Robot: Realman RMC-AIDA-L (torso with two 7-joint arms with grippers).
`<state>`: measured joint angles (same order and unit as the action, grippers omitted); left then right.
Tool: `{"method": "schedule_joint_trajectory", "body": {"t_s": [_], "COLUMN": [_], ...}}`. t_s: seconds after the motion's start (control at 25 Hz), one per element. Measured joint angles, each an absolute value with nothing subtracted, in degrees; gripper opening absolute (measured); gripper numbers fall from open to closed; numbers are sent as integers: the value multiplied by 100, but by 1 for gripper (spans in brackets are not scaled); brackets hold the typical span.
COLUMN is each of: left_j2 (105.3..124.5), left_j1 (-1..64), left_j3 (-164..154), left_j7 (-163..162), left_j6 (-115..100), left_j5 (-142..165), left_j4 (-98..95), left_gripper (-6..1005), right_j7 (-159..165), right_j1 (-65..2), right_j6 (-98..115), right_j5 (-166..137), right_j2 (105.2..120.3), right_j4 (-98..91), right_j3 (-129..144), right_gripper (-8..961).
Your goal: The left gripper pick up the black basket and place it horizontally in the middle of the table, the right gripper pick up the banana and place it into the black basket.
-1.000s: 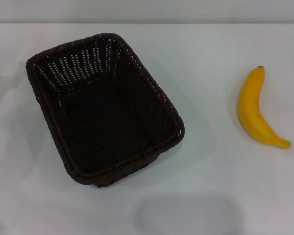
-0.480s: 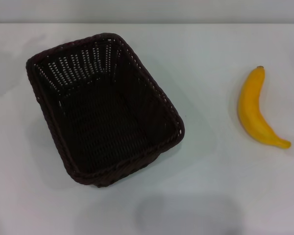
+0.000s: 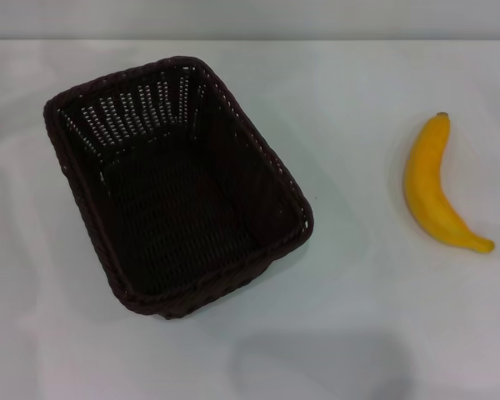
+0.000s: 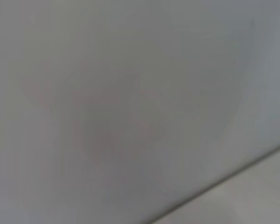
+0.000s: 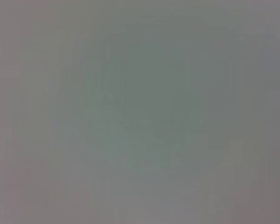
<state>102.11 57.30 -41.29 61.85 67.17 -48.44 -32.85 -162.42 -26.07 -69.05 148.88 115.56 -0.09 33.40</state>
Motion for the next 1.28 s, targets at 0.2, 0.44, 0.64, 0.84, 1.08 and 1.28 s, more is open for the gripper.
{"method": "schedule_joint_trajectory", "body": {"t_s": [0.2, 0.44, 0.64, 0.84, 1.08, 1.28], "left_j2": [10374, 10453, 10451, 10679, 10979, 11154], "left_j1": [6188, 6360, 6285, 6176, 6076, 6008], "left_j3": [-4133, -4205, -4604, -4653, -4658, -4659], "left_j7": [6079, 6282, 6390, 6475, 6529, 6558], "left_j6": [6862, 7111, 7172, 6897, 6417, 6205], "left_j5": [-3887, -3491, -3464, -3170, -2804, -2681], "left_j4": [-3254, -3291, -3309, -3307, -3221, -3179], "left_gripper": [843, 843, 842, 803, 659, 605], "right_j7": [-16242, -16242, -16242, -16242, -16242, -16242], "right_j1": [-2649, -2647, -2625, -2618, -2628, -2641], "right_j6": [-6768, -6761, -6758, -6758, -6758, -6761], "right_j5": [14889, 14889, 14889, 14889, 14889, 14889], "right_j2": [11553, 11550, 11548, 11549, 11555, 11567], "right_j4": [-9, -9, -9, -8, -5, 10], "right_j3": [3340, 3339, 3324, 3330, 3340, 3340], "right_gripper": [874, 874, 874, 874, 874, 874]}}
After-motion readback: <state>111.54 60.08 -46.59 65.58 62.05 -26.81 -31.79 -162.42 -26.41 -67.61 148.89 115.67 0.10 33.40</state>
